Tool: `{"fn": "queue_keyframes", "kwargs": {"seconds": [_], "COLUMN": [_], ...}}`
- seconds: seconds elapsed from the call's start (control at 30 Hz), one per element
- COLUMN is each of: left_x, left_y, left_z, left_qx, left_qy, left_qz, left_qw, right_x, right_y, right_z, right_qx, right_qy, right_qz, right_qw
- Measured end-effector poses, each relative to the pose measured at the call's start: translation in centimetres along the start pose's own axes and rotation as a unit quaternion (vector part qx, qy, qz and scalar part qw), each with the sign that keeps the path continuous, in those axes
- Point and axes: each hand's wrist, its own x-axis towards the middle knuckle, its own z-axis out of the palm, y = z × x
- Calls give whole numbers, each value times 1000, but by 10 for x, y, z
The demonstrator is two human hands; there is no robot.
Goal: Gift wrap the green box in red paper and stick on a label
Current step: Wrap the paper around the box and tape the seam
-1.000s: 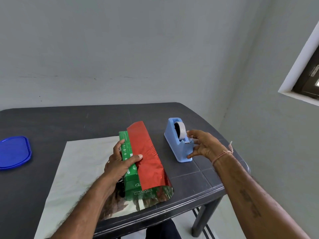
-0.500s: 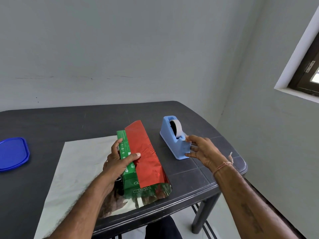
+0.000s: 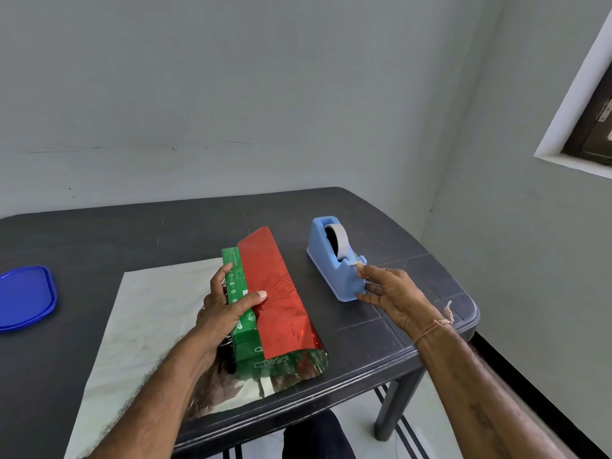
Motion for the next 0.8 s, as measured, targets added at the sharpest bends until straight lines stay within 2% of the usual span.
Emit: {"fn": "queue_keyframes", "kwargs": {"seconds": [0.43, 0.57, 0.8], "left_x": [2, 2, 3], "left_y": [-2, -2, -2], "left_z": [-2, -1, -1], "left_qx": [-13, -7, -12], "left_qy": [-3, -2, -8], "left_qz": [-2, 1, 6], "left_qw": [1000, 1000, 1000], "right_x": [-11, -10, 1], "right_y": [27, 31, 38], "right_z": [3, 6, 14], "right_qx": [78, 67, 22], "right_qy": [14, 13, 62], "right_qz": [-55, -71, -101], "right_qw": [995, 995, 993]}}
